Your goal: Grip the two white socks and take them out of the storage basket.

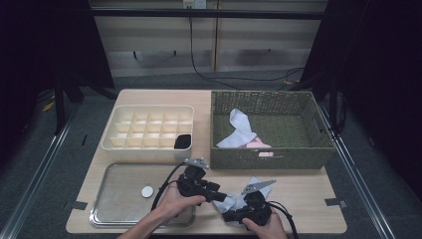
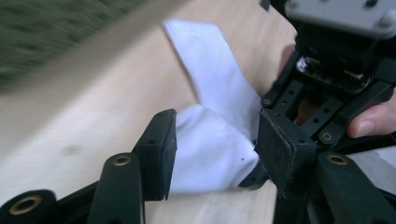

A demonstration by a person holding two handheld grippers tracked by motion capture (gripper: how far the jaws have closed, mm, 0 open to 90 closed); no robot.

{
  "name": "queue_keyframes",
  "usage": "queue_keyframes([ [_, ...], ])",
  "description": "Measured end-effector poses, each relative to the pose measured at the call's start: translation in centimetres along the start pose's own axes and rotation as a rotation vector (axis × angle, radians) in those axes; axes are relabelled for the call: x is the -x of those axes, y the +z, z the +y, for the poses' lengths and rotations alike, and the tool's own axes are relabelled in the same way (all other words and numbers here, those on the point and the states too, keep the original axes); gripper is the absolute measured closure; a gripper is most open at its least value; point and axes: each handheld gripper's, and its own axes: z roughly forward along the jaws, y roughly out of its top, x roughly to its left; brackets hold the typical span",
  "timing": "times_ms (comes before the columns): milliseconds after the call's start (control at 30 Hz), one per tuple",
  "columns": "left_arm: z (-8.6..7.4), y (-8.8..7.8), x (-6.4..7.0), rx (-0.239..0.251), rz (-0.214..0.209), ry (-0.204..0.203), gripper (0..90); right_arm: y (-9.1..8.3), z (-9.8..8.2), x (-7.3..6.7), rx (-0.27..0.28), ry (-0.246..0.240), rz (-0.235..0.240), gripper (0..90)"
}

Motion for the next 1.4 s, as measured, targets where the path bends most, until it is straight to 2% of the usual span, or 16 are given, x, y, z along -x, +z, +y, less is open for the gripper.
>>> queue_keyframes([
  [100,-0.1,1.8,0.5,-0.030,-0.022,-0.004,48.2,0.0,0.0,0.1,0.002,0.009,0.003,89.0],
  [167,-0.5,2.4,0.3,-0.041,0.014,-0.019,49.1,-0.1,-0.1,0.1,0.006,0.016,0.012,85.8],
  [233,-0.6,2.4,0.1,-0.056,0.008,-0.018,60.3,-0.1,-0.1,0.0,0.006,0.017,0.009,84.5],
  [367,-1.1,2.1,-0.2,-0.081,0.013,0.003,71.0,-0.6,-0.3,-0.2,0.006,0.021,0.004,75.1],
  [433,-1.2,1.9,-0.2,-0.082,0.016,0.017,74.2,-1.5,-0.4,-0.4,0.007,0.019,-0.005,73.7],
  [533,-1.5,1.7,-0.3,-0.097,0.003,0.026,74.8,-4.8,-0.5,0.4,0.095,0.043,-0.046,73.9],
  [567,-1.6,1.6,-0.3,-0.096,0.009,0.024,74.8,-4.8,-0.5,0.4,0.095,0.043,-0.046,73.9],
  [633,-1.8,1.3,-0.2,-0.103,0.006,0.041,74.4,-6.8,-0.4,2.1,0.157,0.077,-0.128,70.6],
  [733,-2.0,1.0,-0.4,-0.101,0.001,0.035,73.5,-7.9,-0.2,4.0,0.188,0.104,-0.230,64.4],
  [767,-2.0,1.0,-0.4,-0.101,0.001,0.035,73.4,-7.9,-0.2,4.0,0.188,0.104,-0.230,64.4],
  [800,-2.0,0.9,-0.5,-0.103,-0.013,0.032,73.4,-8.3,-0.1,5.2,0.209,0.136,-0.264,61.7],
  [967,-2.2,0.5,-0.7,-0.092,0.027,0.023,73.1,-9.0,0.0,7.0,0.215,0.160,-0.356,57.6],
  [1033,-2.3,0.5,-0.8,-0.090,0.007,0.025,73.2,-9.1,0.0,7.6,0.215,0.170,-0.392,56.8],
  [1233,-2.3,0.8,-0.7,-0.124,0.007,0.033,76.4,-8.9,-0.4,8.1,0.201,0.201,-0.354,64.5],
  [1333,-2.4,0.8,-0.7,-0.123,0.007,0.029,77.2,-8.8,-0.7,8.0,0.187,0.207,-0.302,86.5],
  [1400,-2.4,0.8,-0.7,-0.118,0.013,0.034,76.8,-9.2,-0.8,7.6,0.211,0.202,-0.265,89.2],
])
